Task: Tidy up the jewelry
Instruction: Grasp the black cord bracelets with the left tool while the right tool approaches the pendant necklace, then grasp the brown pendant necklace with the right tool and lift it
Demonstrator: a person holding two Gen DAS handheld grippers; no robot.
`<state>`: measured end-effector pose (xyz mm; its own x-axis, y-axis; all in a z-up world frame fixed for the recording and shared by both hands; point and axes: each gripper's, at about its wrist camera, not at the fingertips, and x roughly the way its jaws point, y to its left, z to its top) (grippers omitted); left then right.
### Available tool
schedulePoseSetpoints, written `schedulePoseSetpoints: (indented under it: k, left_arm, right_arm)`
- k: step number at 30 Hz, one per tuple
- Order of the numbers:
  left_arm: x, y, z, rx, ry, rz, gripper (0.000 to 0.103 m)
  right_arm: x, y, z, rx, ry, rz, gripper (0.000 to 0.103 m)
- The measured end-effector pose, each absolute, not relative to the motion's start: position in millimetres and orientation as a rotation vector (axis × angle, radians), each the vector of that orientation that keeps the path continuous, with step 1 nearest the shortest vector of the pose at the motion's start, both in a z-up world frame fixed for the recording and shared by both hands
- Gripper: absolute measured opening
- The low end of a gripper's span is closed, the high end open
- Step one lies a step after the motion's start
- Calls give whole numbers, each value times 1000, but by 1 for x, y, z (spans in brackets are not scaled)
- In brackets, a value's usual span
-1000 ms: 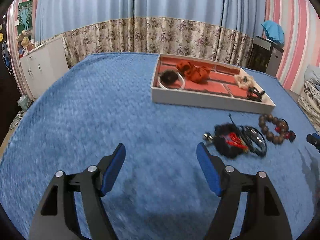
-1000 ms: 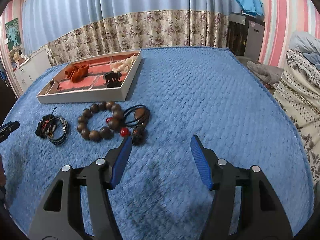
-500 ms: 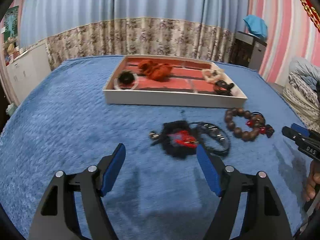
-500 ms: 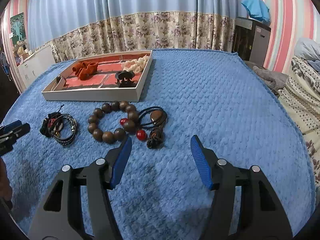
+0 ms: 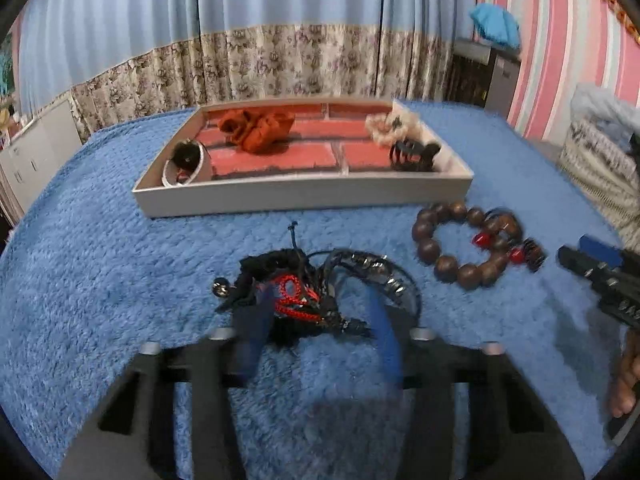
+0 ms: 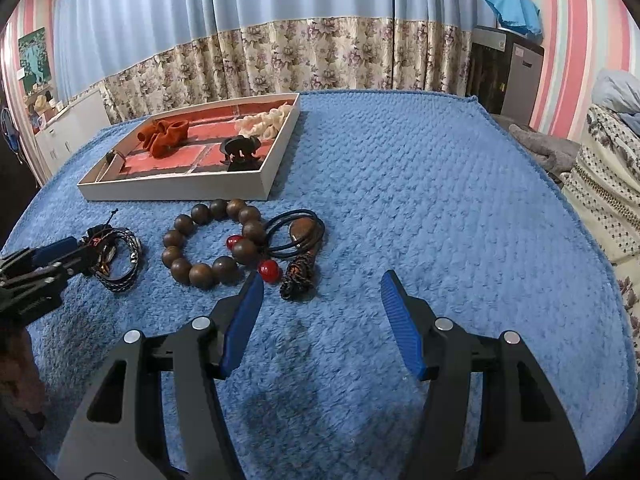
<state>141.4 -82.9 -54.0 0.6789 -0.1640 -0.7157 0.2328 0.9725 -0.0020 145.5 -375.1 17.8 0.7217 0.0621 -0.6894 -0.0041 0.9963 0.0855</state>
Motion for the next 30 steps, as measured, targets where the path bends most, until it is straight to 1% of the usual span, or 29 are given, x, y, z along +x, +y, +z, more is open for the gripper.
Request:
schedulePoseSetpoints:
  k: [1, 2, 3, 6, 14, 16, 20, 22, 23, 24, 30]
  left_arm:
    - [145, -82, -57, 79, 813, -220, 20]
    - [146, -81, -58, 73, 814, -217, 17]
    - [147, -79, -57, 60, 811, -221, 10]
    - [144, -70, -46, 12, 784, -238, 10]
    - [135, -50, -20, -11, 718, -238, 10]
    - [132, -44, -14, -15, 702, -232, 10]
    - [133, -31, -12, -9, 697, -215, 10]
    - [133, -26, -13, -21, 701, -209, 10]
    - [134, -22, -13, -25, 702, -205, 10]
    - [133, -20, -13, -28, 703, -205, 10]
    - [129, -9, -4, -40, 683, -200, 10]
  right_arm:
    - [147, -375, 17, 82, 766, 40, 61]
    - [148, -375, 17, 83, 766, 42, 61]
    - [148, -374, 17, 81, 765, 43, 61]
    - [148, -374, 17, 82, 765, 42, 61]
    - [157, -372, 12, 88, 787, 58, 60]
    - [161, -369, 8, 87, 806, 65, 55]
    - [169, -367, 0, 71, 831, 45, 40]
    - [172, -366, -2, 77, 839, 51, 37]
    - [175, -366, -5, 79, 852, 57, 26]
    - [177, -366, -7, 86, 856, 67, 19]
    - [167, -372, 10, 85, 797, 5, 17]
